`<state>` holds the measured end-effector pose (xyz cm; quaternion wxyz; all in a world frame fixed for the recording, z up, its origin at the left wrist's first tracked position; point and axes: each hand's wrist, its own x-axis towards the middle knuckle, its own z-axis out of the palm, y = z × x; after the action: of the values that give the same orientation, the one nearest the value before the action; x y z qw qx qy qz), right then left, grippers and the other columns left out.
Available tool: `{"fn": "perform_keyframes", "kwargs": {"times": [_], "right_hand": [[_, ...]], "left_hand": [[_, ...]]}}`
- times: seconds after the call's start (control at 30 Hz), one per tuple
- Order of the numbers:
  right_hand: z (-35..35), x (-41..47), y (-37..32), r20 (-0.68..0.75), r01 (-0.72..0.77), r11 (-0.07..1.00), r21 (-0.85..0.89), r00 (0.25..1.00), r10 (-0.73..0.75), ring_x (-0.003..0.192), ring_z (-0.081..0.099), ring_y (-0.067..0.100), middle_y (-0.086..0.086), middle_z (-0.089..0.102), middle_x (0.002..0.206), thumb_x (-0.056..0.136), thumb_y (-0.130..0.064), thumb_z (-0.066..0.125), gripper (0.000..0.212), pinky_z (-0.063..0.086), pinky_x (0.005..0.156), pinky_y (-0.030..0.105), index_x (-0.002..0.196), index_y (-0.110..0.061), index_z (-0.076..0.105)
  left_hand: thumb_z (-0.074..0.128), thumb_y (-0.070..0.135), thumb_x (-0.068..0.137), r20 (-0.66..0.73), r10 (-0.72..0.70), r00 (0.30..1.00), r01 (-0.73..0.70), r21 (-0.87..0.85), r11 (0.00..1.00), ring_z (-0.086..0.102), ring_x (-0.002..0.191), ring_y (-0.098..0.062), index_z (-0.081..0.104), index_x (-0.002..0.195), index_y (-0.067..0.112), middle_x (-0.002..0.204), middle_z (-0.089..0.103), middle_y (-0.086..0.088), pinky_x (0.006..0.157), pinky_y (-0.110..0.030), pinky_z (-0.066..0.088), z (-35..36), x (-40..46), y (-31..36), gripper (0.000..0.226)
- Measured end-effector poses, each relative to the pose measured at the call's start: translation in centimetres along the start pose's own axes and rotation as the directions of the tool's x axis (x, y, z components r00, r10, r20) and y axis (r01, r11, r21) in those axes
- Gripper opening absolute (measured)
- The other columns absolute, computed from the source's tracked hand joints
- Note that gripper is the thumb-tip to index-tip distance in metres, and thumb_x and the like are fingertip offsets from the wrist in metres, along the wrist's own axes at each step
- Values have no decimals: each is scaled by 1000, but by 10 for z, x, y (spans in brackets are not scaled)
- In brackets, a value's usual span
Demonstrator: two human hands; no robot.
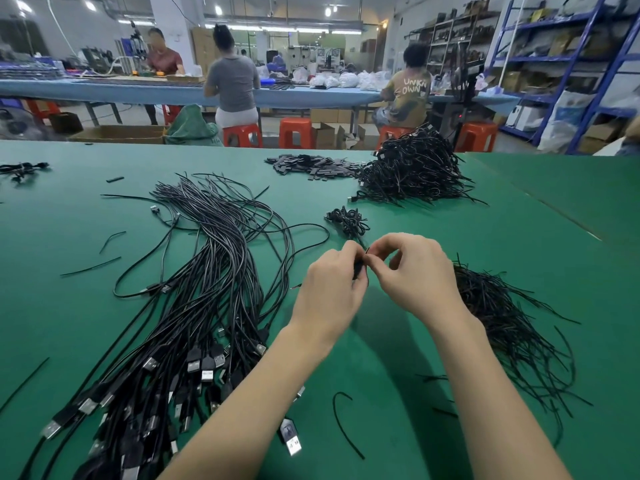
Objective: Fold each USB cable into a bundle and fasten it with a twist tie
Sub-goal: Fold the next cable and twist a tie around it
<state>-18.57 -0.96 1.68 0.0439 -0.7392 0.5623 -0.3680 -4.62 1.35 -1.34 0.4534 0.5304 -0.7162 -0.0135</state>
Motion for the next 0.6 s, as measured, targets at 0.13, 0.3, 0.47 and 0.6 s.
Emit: {"fn": "perform_keyframes", "kwargs": {"times": [0.13,0.3,0.47,0.6], "right_hand": [[8,-6,10,-27,13,999,-31,1000,-14,66,52,6,-21,61,79,89,-36,69,15,38,63,27,80,-41,58],[9,-6,13,-126,140,982,130,984,-123,65,59,4,-17,65,84,90,-30,73,11,48,63,31,83,-32,65],[12,-7,2,-51,40,905,424,998,-20,65,58,7,-16,71,80,89,-22,77,10,45,59,20,81,-27,73],[4,-6,3,494,-523,236,819,852,172,58,49,7,-4,61,71,76,-18,84,11,37,51,14,77,-18,73]], "left_hand": [[66,19,88,227,-232,946,275,-182,944,66,76,-10,62,97,20,83,74,4,71,-15,50,-9,14,3,10],[54,15,101,630,-408,661,739,-640,209,69,73,-21,62,102,-1,91,70,-18,79,-30,60,-28,30,-5,18],[68,4,89,596,-387,704,667,-742,70,63,67,-12,63,91,9,81,66,-7,67,-19,54,-28,24,-11,8],[78,5,82,252,-227,941,335,-795,505,64,79,-8,60,91,17,80,68,9,74,-18,50,-24,21,-12,23]]}}
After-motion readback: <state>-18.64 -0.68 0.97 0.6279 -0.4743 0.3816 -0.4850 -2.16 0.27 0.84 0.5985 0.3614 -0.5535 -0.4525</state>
